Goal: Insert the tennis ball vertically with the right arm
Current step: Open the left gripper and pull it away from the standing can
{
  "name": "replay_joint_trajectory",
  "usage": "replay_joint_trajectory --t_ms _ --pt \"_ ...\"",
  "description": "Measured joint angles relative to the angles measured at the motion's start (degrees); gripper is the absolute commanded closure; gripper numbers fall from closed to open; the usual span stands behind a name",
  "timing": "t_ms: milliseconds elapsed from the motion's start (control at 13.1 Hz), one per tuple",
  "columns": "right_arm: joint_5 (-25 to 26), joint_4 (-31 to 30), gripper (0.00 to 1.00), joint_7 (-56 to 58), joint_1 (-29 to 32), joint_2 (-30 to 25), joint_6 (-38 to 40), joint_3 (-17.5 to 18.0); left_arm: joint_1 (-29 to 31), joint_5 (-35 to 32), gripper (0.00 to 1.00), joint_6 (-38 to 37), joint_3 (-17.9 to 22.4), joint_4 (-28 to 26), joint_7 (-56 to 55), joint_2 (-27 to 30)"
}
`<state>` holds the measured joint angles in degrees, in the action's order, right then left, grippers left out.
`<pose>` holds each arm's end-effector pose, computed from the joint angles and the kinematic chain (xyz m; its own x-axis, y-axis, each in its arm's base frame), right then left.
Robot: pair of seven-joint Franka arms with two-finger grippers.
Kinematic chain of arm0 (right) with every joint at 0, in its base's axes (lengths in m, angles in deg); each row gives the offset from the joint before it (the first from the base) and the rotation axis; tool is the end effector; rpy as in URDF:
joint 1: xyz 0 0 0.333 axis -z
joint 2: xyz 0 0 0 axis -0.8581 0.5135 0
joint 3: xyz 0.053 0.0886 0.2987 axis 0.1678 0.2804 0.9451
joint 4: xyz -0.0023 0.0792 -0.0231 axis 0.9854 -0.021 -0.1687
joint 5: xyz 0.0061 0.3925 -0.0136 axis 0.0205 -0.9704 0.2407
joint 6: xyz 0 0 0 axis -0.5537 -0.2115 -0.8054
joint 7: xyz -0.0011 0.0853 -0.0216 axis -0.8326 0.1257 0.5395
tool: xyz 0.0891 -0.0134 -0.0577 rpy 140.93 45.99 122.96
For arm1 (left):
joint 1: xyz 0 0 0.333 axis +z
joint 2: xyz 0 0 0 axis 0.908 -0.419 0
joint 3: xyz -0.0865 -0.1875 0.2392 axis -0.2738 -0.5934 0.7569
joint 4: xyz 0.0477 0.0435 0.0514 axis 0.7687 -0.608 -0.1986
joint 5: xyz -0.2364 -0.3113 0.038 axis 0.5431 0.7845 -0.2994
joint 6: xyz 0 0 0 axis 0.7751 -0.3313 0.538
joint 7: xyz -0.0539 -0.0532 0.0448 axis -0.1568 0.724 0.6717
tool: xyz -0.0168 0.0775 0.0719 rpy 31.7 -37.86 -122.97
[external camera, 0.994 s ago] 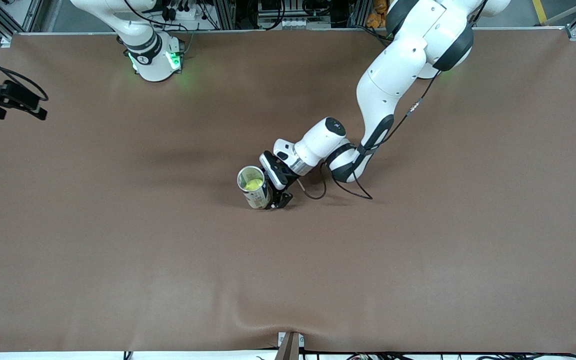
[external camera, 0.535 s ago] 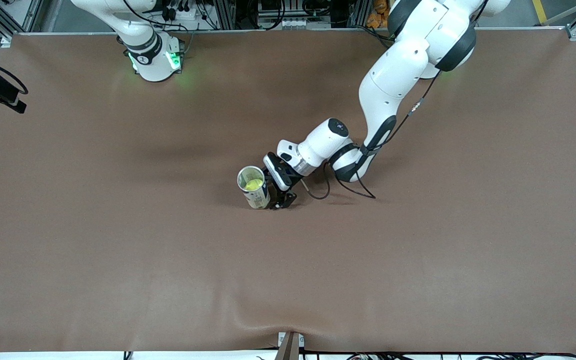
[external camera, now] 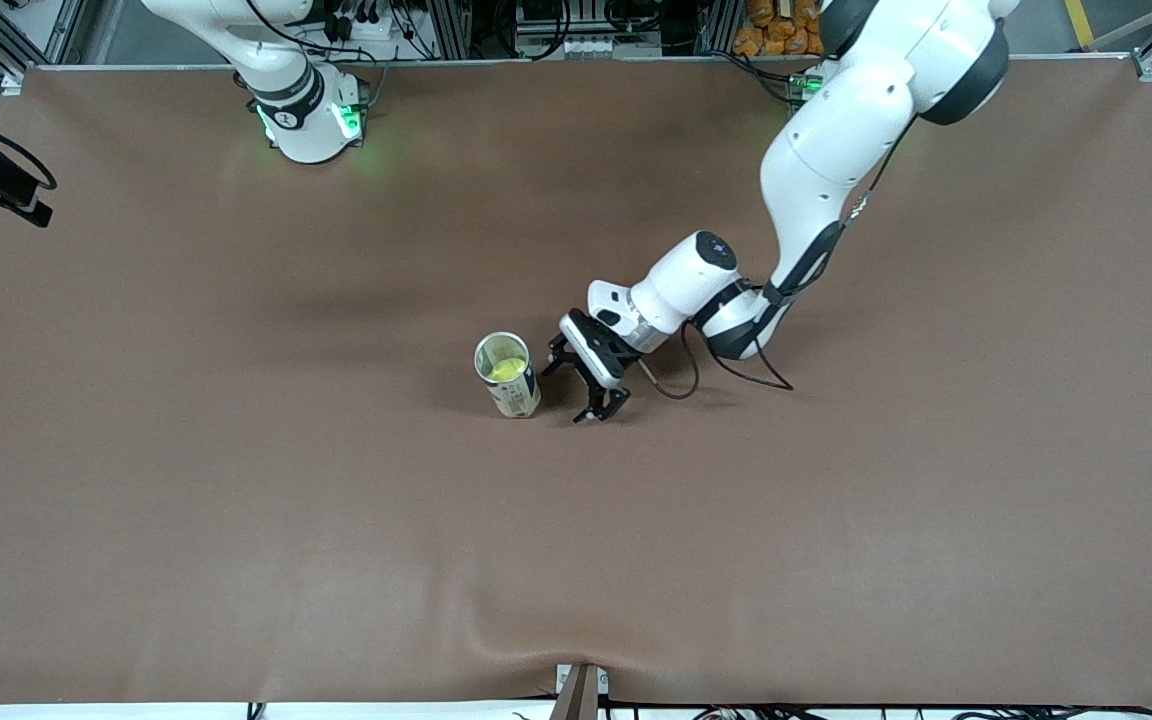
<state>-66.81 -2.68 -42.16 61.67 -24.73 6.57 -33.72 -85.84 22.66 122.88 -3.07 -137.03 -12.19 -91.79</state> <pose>0.5082 -0.0463 0.6638 0.9948 -0.0966 -0.0310 -0.0972 -0.9951 -0.0168 0.5002 -0.4523 0.1690 0.4328 -0.5299 0.7293 -0.8204 -0.5668 0.0750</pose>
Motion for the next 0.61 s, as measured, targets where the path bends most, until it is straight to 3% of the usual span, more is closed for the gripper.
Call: replay_joint_trajectory --t_ms 382,612 --pt "0.05 0.01 0.00 0.00 0.10 0.00 -0.02 -0.08 11.97 0.00 0.00 -12.67 -9.97 -0.46 0.01 3.66" --pt "0.06 0.02 0.00 0.01 0.10 0.00 -0.03 -0.01 18.56 0.00 0.00 -27.51 -15.45 0.54 -0.01 8.87"
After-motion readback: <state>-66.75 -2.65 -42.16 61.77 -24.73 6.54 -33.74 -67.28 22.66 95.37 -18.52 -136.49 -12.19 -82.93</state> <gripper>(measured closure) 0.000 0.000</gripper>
